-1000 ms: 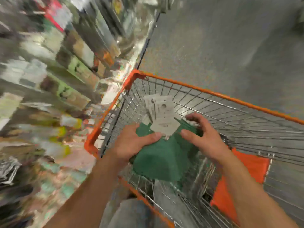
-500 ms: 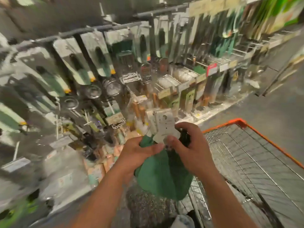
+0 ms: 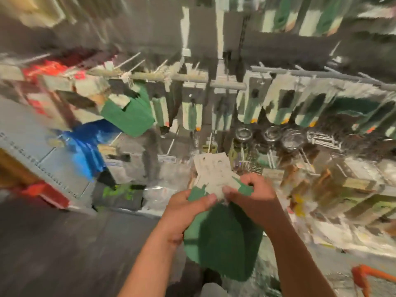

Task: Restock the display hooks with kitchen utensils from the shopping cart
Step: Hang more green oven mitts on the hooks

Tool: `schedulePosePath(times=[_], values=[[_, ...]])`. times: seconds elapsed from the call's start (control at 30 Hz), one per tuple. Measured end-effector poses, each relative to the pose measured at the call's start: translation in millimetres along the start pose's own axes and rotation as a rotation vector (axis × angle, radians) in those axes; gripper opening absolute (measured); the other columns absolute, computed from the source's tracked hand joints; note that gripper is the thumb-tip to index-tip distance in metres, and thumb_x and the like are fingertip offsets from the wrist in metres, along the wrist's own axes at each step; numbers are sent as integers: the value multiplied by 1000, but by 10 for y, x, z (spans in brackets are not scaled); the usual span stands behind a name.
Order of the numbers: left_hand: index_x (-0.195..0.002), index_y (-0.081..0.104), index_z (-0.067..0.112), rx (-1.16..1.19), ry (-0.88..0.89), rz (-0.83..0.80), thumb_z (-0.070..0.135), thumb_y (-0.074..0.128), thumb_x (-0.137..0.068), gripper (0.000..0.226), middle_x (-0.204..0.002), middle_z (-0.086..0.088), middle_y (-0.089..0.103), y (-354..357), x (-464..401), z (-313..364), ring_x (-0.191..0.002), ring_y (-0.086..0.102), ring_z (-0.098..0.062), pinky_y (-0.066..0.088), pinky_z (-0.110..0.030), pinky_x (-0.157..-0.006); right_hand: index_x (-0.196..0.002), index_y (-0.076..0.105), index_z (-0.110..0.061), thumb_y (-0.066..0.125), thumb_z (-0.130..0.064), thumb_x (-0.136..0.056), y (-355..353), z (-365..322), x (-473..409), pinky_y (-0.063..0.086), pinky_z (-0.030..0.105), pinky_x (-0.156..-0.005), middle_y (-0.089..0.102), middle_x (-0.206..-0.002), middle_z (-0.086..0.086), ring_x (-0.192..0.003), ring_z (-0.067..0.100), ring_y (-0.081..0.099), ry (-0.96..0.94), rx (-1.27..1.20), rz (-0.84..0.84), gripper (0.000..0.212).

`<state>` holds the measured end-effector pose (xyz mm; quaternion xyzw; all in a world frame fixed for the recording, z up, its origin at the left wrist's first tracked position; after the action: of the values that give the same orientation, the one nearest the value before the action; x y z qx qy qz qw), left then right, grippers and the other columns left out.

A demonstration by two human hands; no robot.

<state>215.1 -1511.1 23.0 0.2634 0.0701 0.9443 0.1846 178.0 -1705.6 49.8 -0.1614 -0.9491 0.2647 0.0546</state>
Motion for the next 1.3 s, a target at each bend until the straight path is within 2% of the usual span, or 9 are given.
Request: schedulePosePath(times=[0.23, 0.37, 0.47, 0.57, 0.7, 0.83, 1.0, 1.2, 1.3], values=[[-105, 77, 0, 160, 62, 141, 22, 92, -68, 46, -105, -22, 77, -434, -91, 361, -91, 74, -31, 61, -38, -82, -90, 55, -1, 83, -36, -85, 485, -372, -678, 34, 24, -60, 49, -78, -3, -69, 11, 43, -88, -117, -248, 45], [-100, 78, 3, 243, 84, 242, 25, 83, -65, 42, -104, -20, 78, -677, -177, 425, -88, 75, -29, 62, -37, -81, -89, 59, -4, 82, -51, -76, 769, -470, -1013, 50, 40, -86, 69, -94, 9, -91, 26, 65, -181, -158, -358, 54], [-91, 79, 6, 269, 88, 314, 25, 83, -64, 33, -99, -18, 79, -851, -208, 390, -78, 76, -25, 63, -35, -73, -81, 54, -8, 83, -46, -78, 949, -455, -1171, 42, 36, -72, 62, -89, 23, -78, 22, 57, -194, -190, -378, 48], [-93, 79, 6, 277, 81, 377, 23, 84, -68, 30, -100, -19, 79, -1030, -245, 356, -82, 76, -28, 62, -40, -80, -81, 45, -12, 77, -54, -73, 1119, -477, -1291, 33, 36, -67, 47, -79, 15, -74, 16, 42, -174, -217, -406, 54], [-88, 81, 5, 292, 96, 453, 13, 81, -83, 9, -100, -21, 78, -1362, -322, 414, -86, 76, -32, 58, -50, -91, -80, 52, -16, 82, -33, -86, 1382, -637, -1461, 38, 32, -69, 61, -87, 18, -77, 12, 53, -180, -216, -451, 36], [-93, 78, 1, 295, 155, 523, 8, 81, -83, 13, -97, -20, 79, -1781, -389, 601, -83, 76, -31, 61, -45, -83, -78, 61, -17, 80, -17, -89, 1677, -957, -1606, 39, 13, -62, 65, -76, -2, -65, 1, 51, -275, -125, -393, 22], [-88, 81, 7, 191, 248, 575, 9, 84, -82, 7, -91, -15, 80, -2568, -512, 1025, -76, 76, -25, 63, -37, -73, -72, 51, -21, 80, -23, -87, 2200, -1257, -1816, 32, 18, -55, 45, -62, -10, -61, 6, 42, -278, -29, -136, 33], [-78, 79, 14, -15, 355, 573, 11, 86, -80, 8, -74, 4, 78, -3465, -650, 1619, -63, 66, -6, 53, -19, -56, -115, 62, -16, 80, -20, -89, 2865, -1689, -1928, 37, 10, -63, 63, -89, -14, -78, 10, 59, -202, 46, -14, 32], [-75, 76, 11, -86, 363, 541, 9, 86, -81, 12, -65, 7, 71, -3836, -725, 1790, -57, 58, -4, 44, -14, -48, -114, 74, -11, 80, -19, -89, 3049, -1880, -1962, 36, 9, -67, 71, -101, -4, -91, 20, 65, -253, 114, 68, 27]])
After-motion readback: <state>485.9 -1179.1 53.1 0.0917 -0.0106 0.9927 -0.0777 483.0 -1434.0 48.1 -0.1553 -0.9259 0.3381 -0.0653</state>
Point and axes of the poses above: each hand's wrist, its own x-axis away from the middle knuckle, its own y-axis out of the palm, z = x × y, the point moved 4 cm from there along -x, towards the middle knuckle
